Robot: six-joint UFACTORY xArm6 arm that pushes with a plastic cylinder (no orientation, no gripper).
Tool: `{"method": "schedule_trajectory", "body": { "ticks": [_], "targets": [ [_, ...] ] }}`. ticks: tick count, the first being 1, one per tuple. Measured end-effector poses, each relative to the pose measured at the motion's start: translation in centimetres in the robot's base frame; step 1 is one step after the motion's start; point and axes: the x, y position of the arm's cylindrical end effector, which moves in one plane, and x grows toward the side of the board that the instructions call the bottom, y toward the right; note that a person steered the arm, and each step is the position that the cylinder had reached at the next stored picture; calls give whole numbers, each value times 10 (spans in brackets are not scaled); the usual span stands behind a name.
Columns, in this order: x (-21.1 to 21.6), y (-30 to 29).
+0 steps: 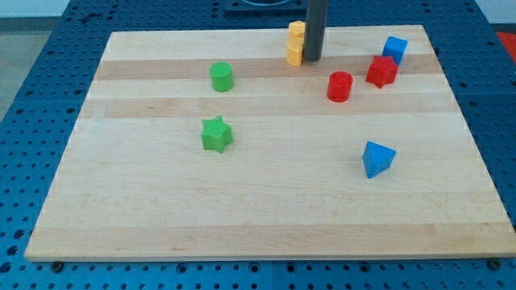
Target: Move the blue triangle up a bit
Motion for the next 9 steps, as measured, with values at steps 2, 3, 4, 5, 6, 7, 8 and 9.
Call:
{"method": "schedule_trajectory", "body": {
  "ticks": [2, 3, 4, 5, 6, 7, 8, 9],
  "targets": [
    [29, 33],
    [62, 17],
    [77, -23],
    [116, -33],
    [175, -29],
    [246, -29],
    [307, 21],
    [307, 76]
  ]
}}
